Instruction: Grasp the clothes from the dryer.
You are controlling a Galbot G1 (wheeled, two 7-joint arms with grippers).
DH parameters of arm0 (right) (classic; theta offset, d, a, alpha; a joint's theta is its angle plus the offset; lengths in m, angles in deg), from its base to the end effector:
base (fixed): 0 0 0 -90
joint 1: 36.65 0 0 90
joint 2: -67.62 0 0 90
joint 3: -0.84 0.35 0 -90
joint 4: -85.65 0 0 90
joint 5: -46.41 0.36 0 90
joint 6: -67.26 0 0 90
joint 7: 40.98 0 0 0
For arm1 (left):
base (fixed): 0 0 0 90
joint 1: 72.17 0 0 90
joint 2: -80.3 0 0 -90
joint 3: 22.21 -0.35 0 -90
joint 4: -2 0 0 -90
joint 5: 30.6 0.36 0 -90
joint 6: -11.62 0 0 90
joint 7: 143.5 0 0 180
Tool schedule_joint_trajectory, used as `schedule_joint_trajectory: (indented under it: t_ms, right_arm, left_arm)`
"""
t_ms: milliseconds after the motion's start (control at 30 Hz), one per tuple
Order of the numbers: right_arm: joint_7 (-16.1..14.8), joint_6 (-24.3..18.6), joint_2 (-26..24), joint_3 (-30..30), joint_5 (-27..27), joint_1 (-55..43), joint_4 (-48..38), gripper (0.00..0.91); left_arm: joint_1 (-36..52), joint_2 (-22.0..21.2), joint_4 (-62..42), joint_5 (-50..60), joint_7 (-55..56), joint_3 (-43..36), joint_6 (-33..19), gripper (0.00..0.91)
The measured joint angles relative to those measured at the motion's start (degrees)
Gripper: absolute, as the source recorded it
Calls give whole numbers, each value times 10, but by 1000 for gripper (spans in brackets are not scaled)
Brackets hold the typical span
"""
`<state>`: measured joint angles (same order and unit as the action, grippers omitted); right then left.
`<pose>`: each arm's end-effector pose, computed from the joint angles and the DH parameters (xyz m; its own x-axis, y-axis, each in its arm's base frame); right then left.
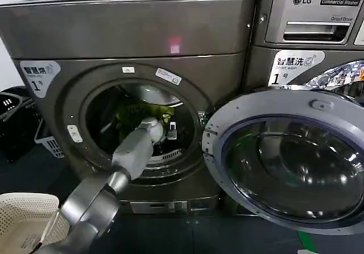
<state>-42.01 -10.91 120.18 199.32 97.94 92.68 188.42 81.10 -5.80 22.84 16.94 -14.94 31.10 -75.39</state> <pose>-0.0939 -0.4288 0.0610 -0.3179 0.7166 -0.6209 0.8902 0.4509 0.0646 0.6625 -0.0297 -0.2187 -0.4631 0.1475 0.8740 0.8831 -0.0066 0.4691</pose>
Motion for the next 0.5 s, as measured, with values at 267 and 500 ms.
schedule_joint_trajectory:
  t_ms: [267, 500]
  right_arm:
    - [0, -1, 0, -1, 0, 0, 3, 907]
    - [2, -1, 1, -2, 0, -2, 7, 907]
  left_arm:
    - [-6, 6, 2, -13, 8, 9, 6, 0]
    - [-28, 19, 32, -59, 37, 52, 30, 0]
